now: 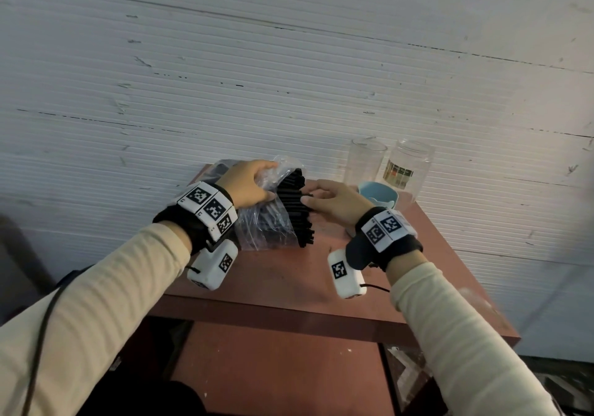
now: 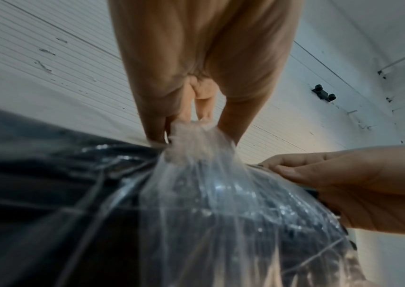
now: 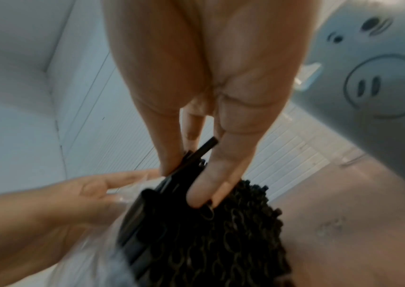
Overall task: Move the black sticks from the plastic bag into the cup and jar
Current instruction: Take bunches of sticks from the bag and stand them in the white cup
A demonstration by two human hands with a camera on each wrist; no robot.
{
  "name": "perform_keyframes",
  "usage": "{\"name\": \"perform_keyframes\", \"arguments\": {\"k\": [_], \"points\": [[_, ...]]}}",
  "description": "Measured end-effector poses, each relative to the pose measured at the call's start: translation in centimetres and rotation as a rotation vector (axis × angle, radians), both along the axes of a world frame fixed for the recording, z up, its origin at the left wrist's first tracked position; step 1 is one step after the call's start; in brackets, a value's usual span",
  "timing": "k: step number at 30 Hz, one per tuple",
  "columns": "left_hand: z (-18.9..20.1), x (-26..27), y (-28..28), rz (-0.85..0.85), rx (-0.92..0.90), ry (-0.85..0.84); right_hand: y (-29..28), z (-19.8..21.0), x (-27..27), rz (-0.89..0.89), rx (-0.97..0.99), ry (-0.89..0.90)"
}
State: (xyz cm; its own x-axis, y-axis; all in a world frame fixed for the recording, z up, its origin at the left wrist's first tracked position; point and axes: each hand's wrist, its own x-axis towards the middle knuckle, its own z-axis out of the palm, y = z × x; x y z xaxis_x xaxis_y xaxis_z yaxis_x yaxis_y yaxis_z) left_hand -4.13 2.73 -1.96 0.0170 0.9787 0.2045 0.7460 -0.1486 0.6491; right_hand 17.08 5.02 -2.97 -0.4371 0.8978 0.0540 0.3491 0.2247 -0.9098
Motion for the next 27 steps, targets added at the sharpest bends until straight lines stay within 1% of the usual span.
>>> {"name": "perform_keyframes", "arguments": {"k": [3, 5, 9, 11, 14, 16, 18, 21, 25, 27], "points": [[0.0, 0.4, -0.1, 0.003, 0.007, -0.009, -0.1, -0.4, -1.3, -0.006, -0.031, 0.083], [0.2, 0.4, -0.1, 0.002, 0.007, -0.001, 0.1, -0.4, -1.2, -0.034, -0.016, 0.096], [0.3, 0.1, -0.2, 0.000, -0.022, 0.031, 0.7, -0.1, 0.6, -0.126, 0.047, 0.053], [0.3, 0.1, -0.3, 0.004, -0.025, 0.029, 0.8, 0.1, 1.3, -0.162, 0.029, 0.062], [0.3, 0.3, -0.5, 0.012, -0.027, 0.020, 0.6, 0.0, 1.2, -0.228, -0.016, -0.008], [0.3, 0.5, -0.7, 0.017, -0.024, -0.003, 0.2, -0.2, 0.1, -0.231, -0.043, -0.048], [0.3, 0.6, -0.8, 0.021, -0.021, -0.024, -0.3, -0.6, -0.9, -0.195, -0.007, -0.065], [0.3, 0.7, -1.1, 0.008, -0.032, -0.058, -0.6, -1.2, -1.4, -0.213, 0.000, 0.078], [0.2, 0.5, -1.7, -0.019, -0.048, -0.090, -0.3, -1.4, 0.1, -0.260, 0.045, 0.092], [0.3, 0.3, -1.9, -0.022, -0.044, -0.092, -0.4, -1.4, 1.0, -0.272, 0.022, 0.158]]}}
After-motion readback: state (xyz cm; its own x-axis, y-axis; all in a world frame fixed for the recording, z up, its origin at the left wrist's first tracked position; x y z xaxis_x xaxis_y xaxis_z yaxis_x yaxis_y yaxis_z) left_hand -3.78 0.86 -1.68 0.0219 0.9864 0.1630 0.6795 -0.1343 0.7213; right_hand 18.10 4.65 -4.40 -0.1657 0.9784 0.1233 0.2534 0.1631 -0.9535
